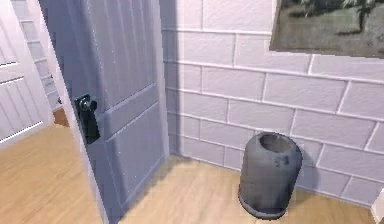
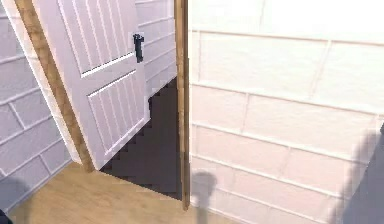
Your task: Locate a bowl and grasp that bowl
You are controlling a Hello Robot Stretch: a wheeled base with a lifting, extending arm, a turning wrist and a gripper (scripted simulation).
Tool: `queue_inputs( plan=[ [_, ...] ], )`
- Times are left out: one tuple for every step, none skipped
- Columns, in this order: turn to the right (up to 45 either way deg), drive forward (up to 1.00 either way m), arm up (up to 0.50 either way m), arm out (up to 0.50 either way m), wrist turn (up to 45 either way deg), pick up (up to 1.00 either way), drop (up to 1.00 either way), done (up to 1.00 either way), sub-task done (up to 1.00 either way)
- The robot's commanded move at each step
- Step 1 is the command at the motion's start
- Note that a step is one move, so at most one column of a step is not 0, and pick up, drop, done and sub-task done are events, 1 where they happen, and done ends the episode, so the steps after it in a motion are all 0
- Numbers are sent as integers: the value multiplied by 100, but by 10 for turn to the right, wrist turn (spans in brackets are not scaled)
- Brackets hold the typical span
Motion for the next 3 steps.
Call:
queue_inputs(
  plan=[
    [-450, 0, 0, 0, 0, 0, 0, 0, 0],
    [-330, 0, 0, 0, 0, 0, 0, 0, 0],
    [0, 70, 0, 0, 0, 0, 0, 0, 0]
  ],
)
